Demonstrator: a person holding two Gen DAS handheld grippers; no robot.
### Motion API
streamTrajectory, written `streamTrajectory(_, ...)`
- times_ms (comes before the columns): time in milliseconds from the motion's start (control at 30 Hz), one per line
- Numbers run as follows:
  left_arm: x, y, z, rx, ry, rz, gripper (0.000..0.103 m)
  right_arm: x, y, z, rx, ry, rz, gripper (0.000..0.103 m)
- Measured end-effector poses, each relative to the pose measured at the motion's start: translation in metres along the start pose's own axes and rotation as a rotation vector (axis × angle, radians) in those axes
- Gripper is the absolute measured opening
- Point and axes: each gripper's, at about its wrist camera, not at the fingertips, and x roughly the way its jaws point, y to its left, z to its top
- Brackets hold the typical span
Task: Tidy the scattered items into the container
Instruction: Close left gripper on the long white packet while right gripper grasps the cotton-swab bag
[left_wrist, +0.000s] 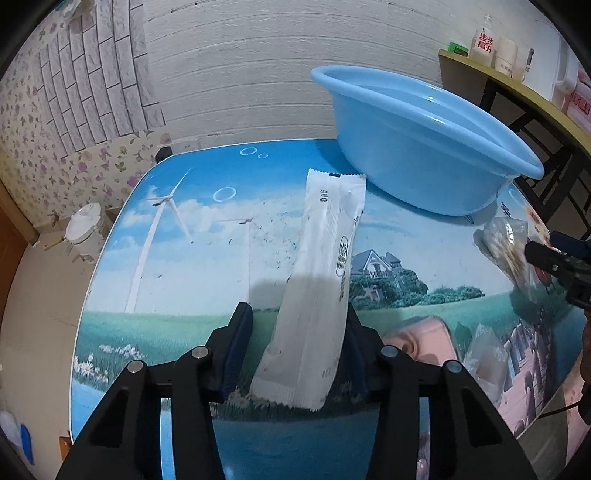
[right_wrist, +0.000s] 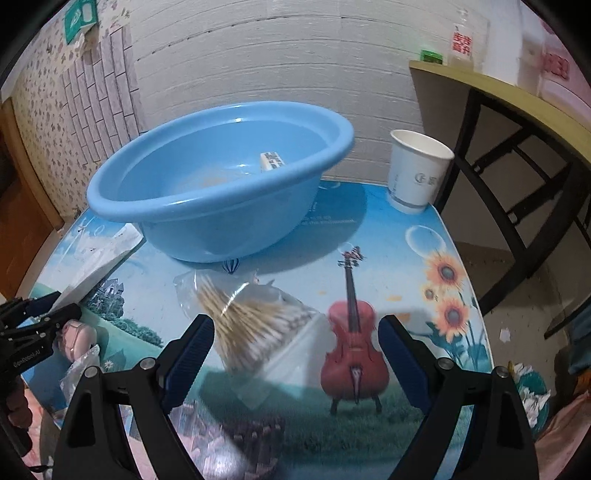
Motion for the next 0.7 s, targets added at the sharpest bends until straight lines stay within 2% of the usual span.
streamTrajectory(67, 0.001, 0.001, 0.003, 0.004, -0.003, 0.003, 0.048, 0.005, 0.003, 0.001, -0.016, 0.004, 0.008, 0.091)
streamTrajectory(167, 0.004, 0.004, 0.005, -0.01, -0.002, 0.008, 0.059, 0.013, 0.006, 0.002, -0.038, 0.008, 0.008, 0.091)
streamTrajectory(467, 0.006, 0.009, 0.009, -0.017, -0.014, 0.008, 0.067, 0.026, 0.006, 0.005, -0.048, 0.017, 0.055, 0.091)
streamTrajectory(533, 0.005, 0.009, 0.008, -0.019, -0.022, 0.009, 0.059, 0.029, 0.009, 0.005, -0.059, 0.022, 0.066, 0.091)
streamTrajectory(600, 0.004, 0.006, 0.008, -0.001, -0.033, 0.002, 0.035, 0.032, 0.012, 0.005, -0.069, 0.032, 0.078, 0.091)
streamTrajectory(700, 0.004, 0.002, 0.01, 0.023, -0.036, -0.007, 0.023, 0.037, 0.015, 0.002, -0.081, 0.049, 0.091, 0.091)
